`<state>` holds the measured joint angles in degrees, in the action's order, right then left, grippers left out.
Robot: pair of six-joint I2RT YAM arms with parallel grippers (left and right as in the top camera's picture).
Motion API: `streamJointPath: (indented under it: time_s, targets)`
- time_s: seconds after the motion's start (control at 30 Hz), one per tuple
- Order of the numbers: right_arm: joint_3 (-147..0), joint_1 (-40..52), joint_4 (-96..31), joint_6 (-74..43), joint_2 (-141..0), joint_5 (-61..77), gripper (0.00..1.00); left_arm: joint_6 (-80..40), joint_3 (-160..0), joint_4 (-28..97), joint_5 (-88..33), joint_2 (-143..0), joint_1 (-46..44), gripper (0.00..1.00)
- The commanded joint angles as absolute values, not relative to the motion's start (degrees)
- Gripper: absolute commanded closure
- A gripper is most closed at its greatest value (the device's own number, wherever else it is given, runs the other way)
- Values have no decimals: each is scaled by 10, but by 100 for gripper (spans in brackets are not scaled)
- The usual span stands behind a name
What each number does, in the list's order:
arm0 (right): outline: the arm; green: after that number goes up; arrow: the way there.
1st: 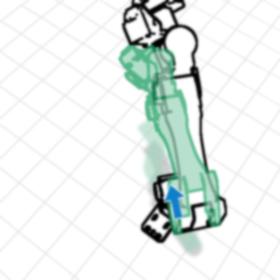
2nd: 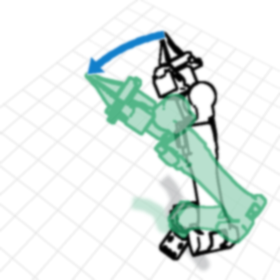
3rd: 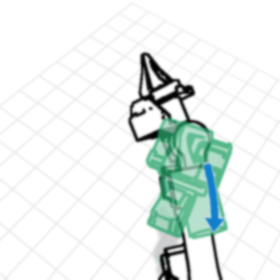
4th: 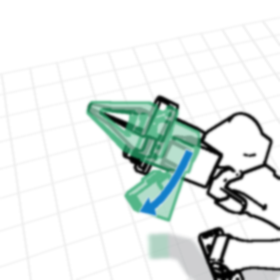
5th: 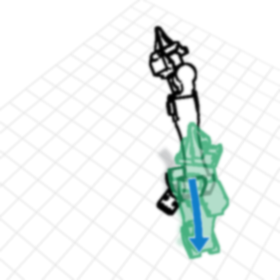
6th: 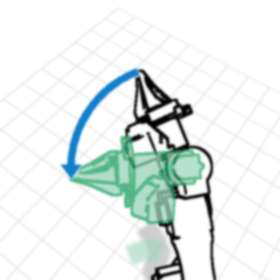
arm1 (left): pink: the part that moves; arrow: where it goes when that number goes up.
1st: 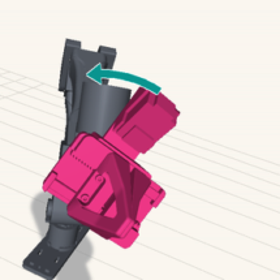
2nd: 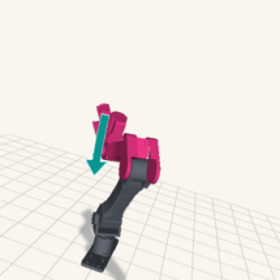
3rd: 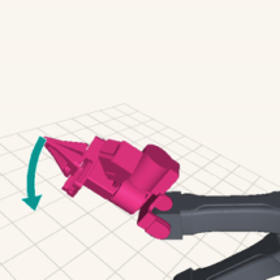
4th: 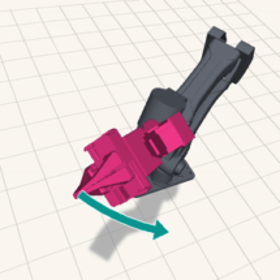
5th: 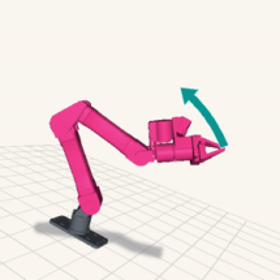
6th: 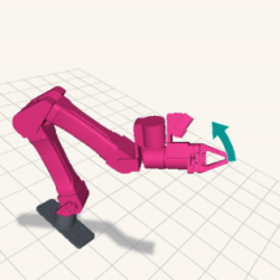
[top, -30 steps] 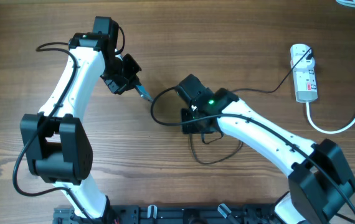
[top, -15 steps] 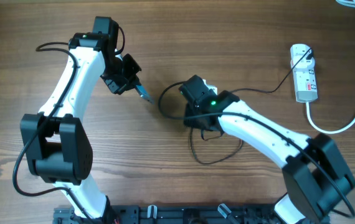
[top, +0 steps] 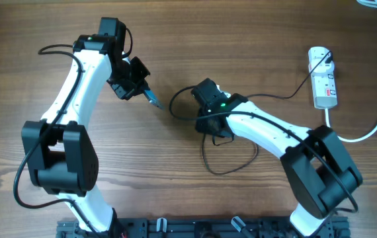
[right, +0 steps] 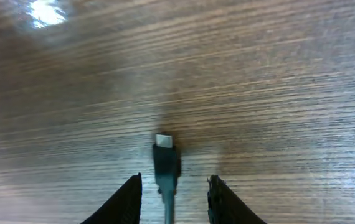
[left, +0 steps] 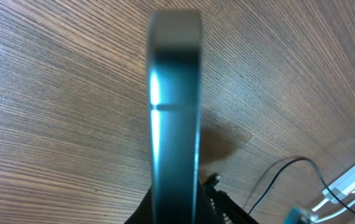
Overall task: Plug charger to phone and switch on socket
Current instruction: 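Lower the right gripper toward the black cable's USB-C plug, then close the right gripper on the USB-C plug and lift it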
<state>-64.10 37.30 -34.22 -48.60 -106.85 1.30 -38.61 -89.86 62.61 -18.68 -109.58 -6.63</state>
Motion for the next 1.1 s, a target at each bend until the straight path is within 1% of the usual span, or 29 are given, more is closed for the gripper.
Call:
streamJointPath:
  time_s: [0.0,0.2,0.3,0.47,0.67,0.9,1.07]
  targets:
    - [-637,373,-347,-495,-1088,33,64,-380,-900,624,-186,-1079,-66,96]
    - [-637,373,-357,-488,-1089,67,64,-380,-900,624,-186,-1079,-66,96]
    - [-637,373,-361,-486,-1091,52,64,-380,-900,625,-186,-1079,-66,96]
    - [-636,373,-360,-497,-1112,25,68,-380,-900,624,-186,-1079,-66,96]
    - [-636,375,-357,-497,-1128,26,76,-380,-900,624,-186,-1079,-66,96]
    - [-636,402,-353,-497,-1128,1,76,-380,-900,624,-186,-1079,-66,96]
    - [-636,404,-361,-513,-1129,-12,77,-380,-900,624,-186,-1079,-66,96]
